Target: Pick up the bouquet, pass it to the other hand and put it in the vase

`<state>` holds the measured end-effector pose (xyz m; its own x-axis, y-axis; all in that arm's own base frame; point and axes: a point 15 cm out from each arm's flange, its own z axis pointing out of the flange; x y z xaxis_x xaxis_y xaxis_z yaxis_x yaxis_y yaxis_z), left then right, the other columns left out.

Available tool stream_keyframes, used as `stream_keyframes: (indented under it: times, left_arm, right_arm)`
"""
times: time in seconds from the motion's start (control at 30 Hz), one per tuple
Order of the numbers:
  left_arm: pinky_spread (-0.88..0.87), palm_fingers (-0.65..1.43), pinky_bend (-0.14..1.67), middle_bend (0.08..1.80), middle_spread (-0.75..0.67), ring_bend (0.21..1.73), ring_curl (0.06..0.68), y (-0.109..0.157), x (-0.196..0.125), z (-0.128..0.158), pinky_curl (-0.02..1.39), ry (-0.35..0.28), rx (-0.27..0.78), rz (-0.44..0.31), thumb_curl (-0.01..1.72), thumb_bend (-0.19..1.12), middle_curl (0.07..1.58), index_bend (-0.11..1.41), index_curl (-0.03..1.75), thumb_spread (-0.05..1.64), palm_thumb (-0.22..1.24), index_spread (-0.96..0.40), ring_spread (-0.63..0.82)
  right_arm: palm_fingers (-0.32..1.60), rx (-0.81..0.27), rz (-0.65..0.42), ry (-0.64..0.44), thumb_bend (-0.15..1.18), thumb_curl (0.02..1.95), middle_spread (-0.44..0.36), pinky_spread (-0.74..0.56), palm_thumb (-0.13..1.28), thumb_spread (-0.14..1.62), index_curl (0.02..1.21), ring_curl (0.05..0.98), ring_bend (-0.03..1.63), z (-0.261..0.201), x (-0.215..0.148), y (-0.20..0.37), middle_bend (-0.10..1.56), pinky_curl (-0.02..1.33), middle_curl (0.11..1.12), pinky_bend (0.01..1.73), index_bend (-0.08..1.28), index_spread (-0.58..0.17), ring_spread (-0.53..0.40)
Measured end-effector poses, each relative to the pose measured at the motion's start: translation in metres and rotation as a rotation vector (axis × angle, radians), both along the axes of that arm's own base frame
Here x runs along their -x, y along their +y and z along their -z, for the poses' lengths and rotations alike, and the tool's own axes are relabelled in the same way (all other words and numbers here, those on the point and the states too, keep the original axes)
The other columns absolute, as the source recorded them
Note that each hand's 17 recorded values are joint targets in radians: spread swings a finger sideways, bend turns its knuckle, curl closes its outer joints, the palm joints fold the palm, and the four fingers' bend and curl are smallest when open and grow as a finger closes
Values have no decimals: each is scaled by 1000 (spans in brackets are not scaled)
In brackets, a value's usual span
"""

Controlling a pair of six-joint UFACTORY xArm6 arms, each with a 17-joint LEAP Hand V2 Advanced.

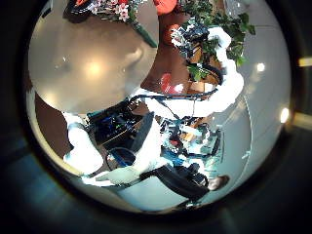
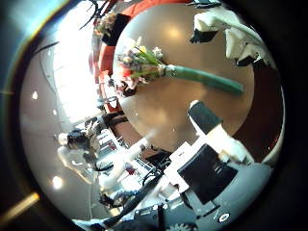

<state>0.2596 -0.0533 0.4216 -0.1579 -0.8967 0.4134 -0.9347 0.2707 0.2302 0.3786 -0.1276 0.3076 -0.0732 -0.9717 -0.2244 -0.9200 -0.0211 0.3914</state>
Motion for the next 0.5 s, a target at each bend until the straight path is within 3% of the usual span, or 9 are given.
stream_keyframes:
  times: [0.23,0.5]
  left_arm:
    - [509,153,187,216,369,454,199,5,-1,2,281,-1,-5,11,291,-19,358,173,344,1179,226,68,550]
    - [502,149,187,212,370,451,197,7,-2,5,282,2,-5,22,294,-19,359,175,345,1178,224,69,558]
  right_arm:
    - [55,33,-19,54,-25,603,-105,-49,731,1040,610,489,1120,46,7,4,809,391,560,788,494,-279,-161]
    - [106,72,9,30,-23,566,-97,-22,738,1034,571,472,1053,80,-1,10,750,350,540,738,438,-259,-150]
